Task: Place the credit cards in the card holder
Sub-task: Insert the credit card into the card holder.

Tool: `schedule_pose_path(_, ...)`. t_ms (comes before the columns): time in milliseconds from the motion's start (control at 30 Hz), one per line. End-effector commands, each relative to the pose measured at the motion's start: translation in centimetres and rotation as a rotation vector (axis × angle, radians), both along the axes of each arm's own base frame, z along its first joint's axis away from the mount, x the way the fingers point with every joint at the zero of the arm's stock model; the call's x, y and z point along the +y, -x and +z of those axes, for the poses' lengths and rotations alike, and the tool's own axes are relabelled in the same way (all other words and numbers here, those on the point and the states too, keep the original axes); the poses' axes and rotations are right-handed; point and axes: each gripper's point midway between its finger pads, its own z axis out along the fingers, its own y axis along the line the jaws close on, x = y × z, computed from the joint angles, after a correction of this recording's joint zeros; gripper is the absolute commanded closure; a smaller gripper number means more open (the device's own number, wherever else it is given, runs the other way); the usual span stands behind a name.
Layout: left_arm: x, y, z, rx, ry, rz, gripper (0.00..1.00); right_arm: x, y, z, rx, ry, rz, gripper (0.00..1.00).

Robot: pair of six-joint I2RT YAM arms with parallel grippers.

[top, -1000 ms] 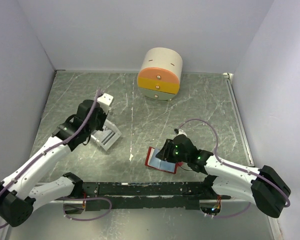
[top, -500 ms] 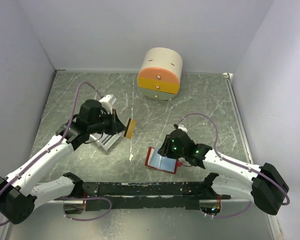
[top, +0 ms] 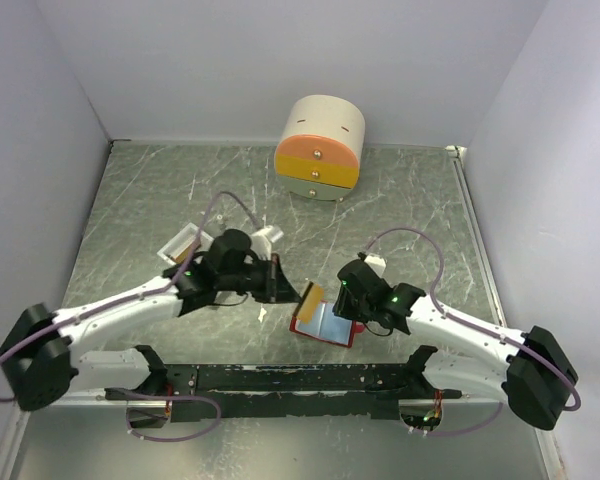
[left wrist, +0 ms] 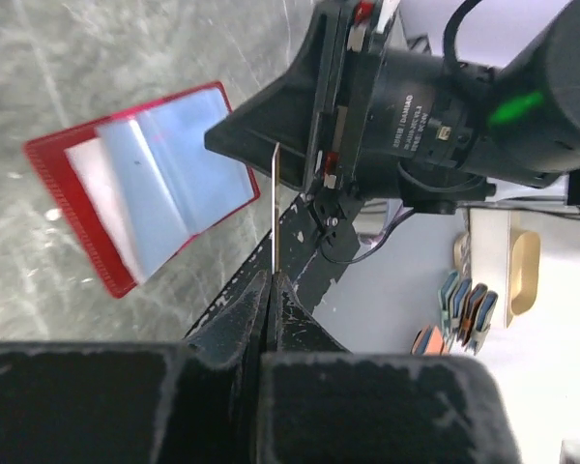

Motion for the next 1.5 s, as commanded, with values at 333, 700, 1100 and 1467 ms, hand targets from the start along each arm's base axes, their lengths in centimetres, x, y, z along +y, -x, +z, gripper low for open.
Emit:
schedule_pose_path(333, -6.5, 0.1, -7.7, 0.082, -0.135, 0.005, 0.93, -3.7, 0.9, -1.9, -0.005, 0.084, -0.113, 0.71)
schedule_pose_path(700, -4.3, -0.6, -9.1, 0.049, -0.193, 0.1, 0.93, -5.0, 2.1, -4.7, 0.04, 0.106, -0.161, 0.77)
schedule_pose_path(1100, -4.6, -0.2, -10.5, 0.095, -0.182, 0.103, 0.93, -4.3, 2.2, -4.9, 0.034, 0.052, -0.15, 0.82)
schedule_pose_path(1467, -4.6, 0.0, -12.4, 0.123, -0.204, 0.105, 0.93, -4.4, 2.5, -5.0, 0.038, 0.044, -0.151, 0.83)
